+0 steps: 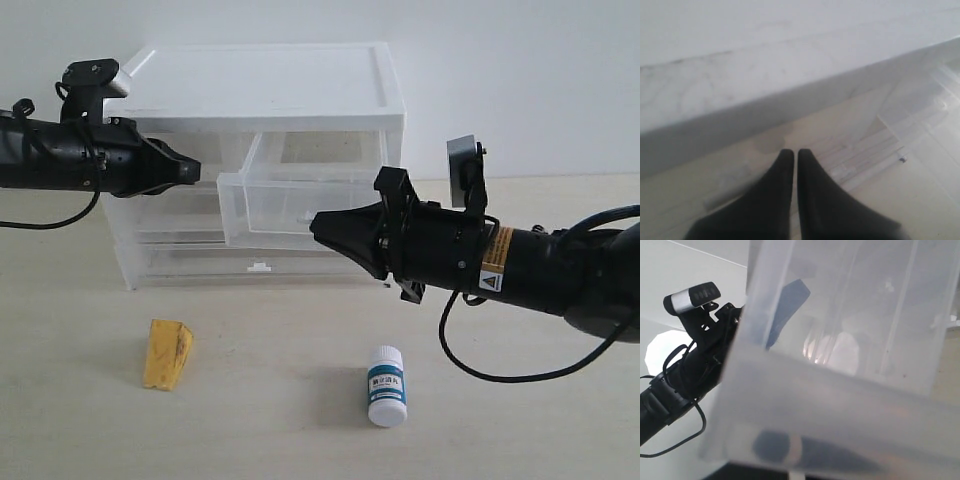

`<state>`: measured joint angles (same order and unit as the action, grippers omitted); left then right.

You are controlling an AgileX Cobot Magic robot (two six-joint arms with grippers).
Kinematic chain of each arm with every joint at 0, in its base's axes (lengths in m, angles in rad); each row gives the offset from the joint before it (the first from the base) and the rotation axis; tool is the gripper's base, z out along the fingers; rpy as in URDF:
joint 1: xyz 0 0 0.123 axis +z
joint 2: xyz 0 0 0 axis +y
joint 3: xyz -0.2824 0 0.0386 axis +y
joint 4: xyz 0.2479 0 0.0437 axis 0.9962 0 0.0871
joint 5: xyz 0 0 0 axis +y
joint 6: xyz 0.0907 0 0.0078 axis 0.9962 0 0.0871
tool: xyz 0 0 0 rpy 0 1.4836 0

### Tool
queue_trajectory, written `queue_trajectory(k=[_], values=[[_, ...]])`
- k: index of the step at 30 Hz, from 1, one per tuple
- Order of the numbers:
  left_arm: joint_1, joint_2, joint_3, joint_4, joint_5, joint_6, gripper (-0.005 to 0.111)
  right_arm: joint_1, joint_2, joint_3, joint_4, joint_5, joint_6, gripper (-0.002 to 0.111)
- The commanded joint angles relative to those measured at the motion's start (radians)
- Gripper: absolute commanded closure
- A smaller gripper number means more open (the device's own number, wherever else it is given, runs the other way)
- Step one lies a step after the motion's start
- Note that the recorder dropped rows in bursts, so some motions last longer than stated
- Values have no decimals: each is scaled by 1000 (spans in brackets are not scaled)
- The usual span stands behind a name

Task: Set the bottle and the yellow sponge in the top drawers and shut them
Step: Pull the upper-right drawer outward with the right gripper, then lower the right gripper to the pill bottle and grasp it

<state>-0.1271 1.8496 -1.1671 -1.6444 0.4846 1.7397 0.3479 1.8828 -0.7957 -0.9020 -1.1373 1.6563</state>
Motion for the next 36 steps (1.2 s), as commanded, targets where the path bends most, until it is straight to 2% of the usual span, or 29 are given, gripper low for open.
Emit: queue_trajectory(k=[1,17,21,24,28,30,36], values=[[13,8,-20,-63,-91,4,103,11,-22,7,-30,-84,-13,108],[13,8,-20,-63,-91,4,103,11,-22,52,-38,-84,-47,108],[13,8,-20,-63,-91,4,103,11,-25,52,-40,-53,-109,107],[13,8,-20,-63,-91,4,103,11,-25,52,-49,-59,-125,95],[13,8,-20,-63,-91,4,103,11,-25,52,-47,-54,-122,65],[13,8,-20,-63,-91,4,103,11,-25,52,-68,-38,-122,61],[13,8,-20,-63,-85,4,103,11,-25,52,-168,10,-120,61]])
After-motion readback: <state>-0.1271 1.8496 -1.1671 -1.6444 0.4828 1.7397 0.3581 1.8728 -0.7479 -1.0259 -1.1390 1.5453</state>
